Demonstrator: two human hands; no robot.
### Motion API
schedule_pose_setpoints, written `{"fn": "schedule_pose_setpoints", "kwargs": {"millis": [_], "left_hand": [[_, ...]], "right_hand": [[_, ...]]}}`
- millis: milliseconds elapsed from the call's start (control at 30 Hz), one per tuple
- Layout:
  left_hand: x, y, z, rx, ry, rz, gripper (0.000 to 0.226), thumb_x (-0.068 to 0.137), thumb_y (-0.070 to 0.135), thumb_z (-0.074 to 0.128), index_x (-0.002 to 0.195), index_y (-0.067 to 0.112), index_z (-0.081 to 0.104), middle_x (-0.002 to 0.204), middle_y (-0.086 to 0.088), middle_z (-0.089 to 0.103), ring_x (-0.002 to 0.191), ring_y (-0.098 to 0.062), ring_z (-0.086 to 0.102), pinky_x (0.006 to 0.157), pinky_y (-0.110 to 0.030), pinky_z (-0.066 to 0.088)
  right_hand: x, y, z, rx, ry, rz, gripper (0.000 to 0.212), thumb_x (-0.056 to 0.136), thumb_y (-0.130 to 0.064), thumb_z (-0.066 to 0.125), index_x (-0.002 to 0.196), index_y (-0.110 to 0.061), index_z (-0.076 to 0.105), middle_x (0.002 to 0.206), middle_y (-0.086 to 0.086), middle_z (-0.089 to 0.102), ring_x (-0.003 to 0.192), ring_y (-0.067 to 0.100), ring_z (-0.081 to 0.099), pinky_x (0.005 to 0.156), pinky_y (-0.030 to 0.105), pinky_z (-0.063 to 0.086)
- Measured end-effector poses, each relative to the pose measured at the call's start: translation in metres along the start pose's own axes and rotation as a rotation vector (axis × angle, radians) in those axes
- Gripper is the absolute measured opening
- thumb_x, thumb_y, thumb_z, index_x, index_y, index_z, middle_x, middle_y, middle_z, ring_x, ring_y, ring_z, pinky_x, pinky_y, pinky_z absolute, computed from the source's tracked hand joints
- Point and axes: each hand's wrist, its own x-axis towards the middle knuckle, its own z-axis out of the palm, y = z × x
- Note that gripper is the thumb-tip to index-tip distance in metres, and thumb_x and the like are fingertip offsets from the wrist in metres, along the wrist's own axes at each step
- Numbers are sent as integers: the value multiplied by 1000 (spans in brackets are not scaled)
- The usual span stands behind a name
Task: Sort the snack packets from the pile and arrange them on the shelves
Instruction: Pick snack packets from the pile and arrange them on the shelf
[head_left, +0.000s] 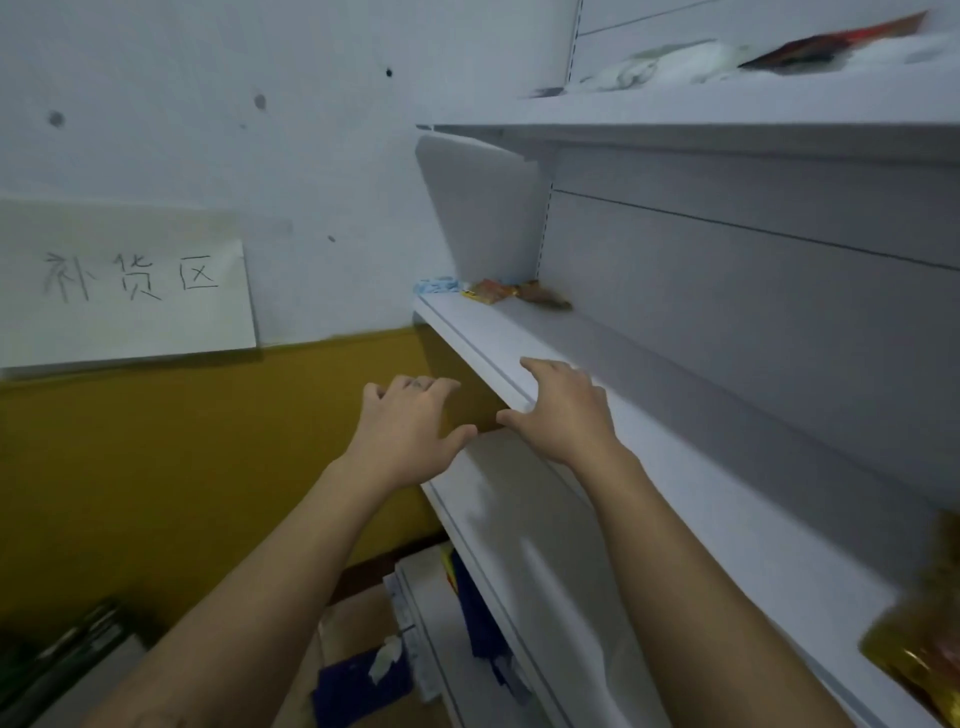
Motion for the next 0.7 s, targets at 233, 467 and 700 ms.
{"fn": "schedule_pose_setpoints", "kwargs": {"millis": [233,467,700], "left_hand": [[101,-43,45,-9,-31,-9,61,95,59,45,148,29,35,150,2,44,139,-20,33,107,-46,26],[215,-70,75,-21,-84,13,57,97,54,45,146,28,35,151,-1,42,140,-22,32,109,-47,25],[298,-86,104,-90,-102,51,54,97,52,47,144,29,39,148,0,46,136,-22,38,110,-45,28]], "right_hand": [[123,-3,55,38,-14,51,72,90,-51,62,150,-26,33,152,2,40,136,26,37,108,43,32],[232,7,87,83,-7,136,67,91,-46,61,149,-24,35,149,5,43,134,28,40,106,42,34],[302,26,104,-14,-67,215,63,94,-45,57,147,-21,36,146,9,44,132,30,40,104,42,35]]}}
